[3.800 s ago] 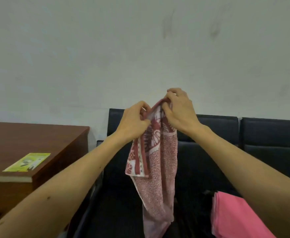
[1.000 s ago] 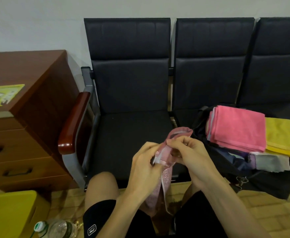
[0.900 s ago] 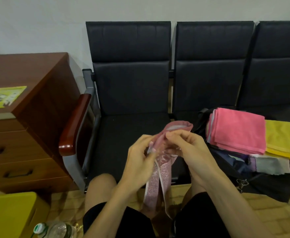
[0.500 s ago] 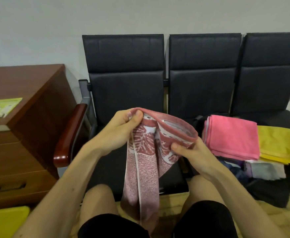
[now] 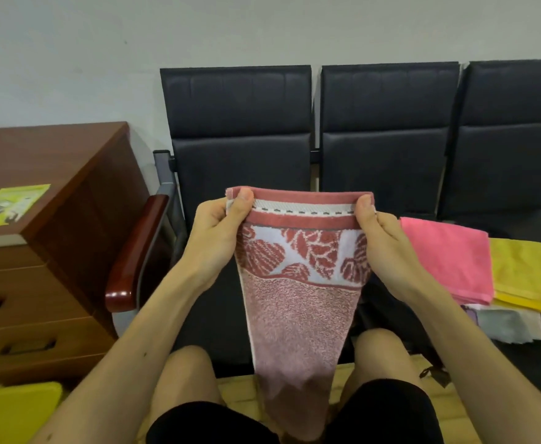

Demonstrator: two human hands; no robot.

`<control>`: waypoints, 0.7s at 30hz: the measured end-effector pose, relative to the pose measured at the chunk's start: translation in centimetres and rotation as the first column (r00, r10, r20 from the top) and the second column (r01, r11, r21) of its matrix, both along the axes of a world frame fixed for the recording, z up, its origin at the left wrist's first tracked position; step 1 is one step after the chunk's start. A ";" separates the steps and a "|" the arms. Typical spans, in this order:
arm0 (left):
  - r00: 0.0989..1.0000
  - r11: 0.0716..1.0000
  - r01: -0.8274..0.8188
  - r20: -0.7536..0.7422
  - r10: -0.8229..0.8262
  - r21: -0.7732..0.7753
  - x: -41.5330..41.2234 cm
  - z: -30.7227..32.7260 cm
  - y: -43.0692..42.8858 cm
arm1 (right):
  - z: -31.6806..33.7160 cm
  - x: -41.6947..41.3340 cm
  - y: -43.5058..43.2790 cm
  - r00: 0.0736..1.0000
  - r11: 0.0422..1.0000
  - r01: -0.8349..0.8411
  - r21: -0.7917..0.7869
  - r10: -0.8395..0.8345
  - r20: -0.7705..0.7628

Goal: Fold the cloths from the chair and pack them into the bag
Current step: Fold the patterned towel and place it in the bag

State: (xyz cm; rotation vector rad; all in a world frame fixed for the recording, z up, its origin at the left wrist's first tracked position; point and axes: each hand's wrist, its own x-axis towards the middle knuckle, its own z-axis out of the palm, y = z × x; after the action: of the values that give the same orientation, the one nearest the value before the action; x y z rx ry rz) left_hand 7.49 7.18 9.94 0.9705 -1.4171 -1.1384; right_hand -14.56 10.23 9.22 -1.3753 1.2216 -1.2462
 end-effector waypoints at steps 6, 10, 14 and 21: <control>0.984 0.981 -0.177 -0.020 0.177 -0.072 -2.8 -0.7 -0.4 | -1.1 -0.7 -0.2 0.968 0.987 0.005 0.158 -0.044 0.247; 0.964 0.963 -0.262 -0.068 0.258 -0.056 -4.6 -1.5 -0.8 | -6.0 0.0 1.1 0.912 0.983 -0.155 0.097 0.105 0.397; 0.949 0.955 -0.297 -0.108 0.298 0.026 -5.0 -2.3 -1.6 | -13.0 1.8 3.3 0.972 0.944 -0.219 0.246 0.190 0.137; 0.822 0.818 -0.566 0.154 0.549 0.104 -0.4 -4.1 -5.6 | -10.6 1.2 4.4 0.786 0.868 -0.391 0.306 0.142 0.602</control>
State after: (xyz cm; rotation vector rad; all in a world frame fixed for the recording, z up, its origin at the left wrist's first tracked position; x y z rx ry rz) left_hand 7.13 1.57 5.85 1.4632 -1.0316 -0.7516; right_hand -13.32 14.68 -1.39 -0.7457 0.7661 -1.0007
